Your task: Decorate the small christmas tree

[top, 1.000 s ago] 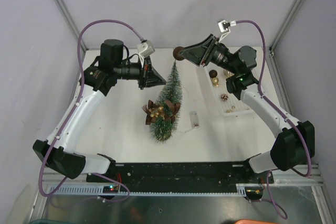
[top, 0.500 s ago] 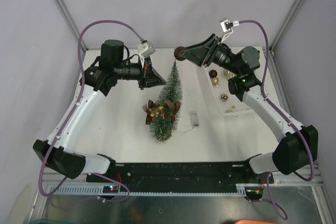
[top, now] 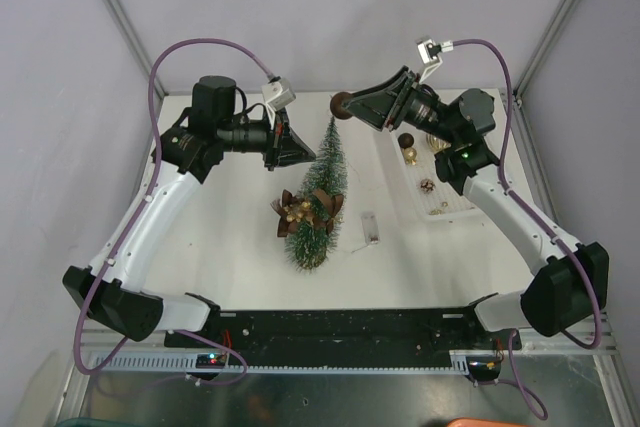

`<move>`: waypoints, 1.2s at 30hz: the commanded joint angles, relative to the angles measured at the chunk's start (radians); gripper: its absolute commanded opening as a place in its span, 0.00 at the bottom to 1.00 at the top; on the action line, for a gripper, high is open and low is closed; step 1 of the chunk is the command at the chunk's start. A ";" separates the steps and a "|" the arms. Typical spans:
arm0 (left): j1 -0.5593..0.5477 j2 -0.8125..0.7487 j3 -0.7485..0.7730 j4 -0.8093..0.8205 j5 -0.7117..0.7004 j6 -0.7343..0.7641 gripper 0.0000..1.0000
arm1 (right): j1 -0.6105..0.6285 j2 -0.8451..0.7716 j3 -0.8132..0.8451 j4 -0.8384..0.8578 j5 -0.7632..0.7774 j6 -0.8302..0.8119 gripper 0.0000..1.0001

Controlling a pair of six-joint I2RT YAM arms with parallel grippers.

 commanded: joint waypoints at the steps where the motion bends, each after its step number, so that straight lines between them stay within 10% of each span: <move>1: -0.006 -0.026 -0.002 0.009 0.001 0.009 0.00 | 0.008 -0.055 0.024 0.006 -0.012 -0.028 0.32; 36: -0.006 -0.035 -0.001 0.010 0.008 0.003 0.00 | -0.012 -0.067 -0.028 0.066 0.071 -0.035 0.30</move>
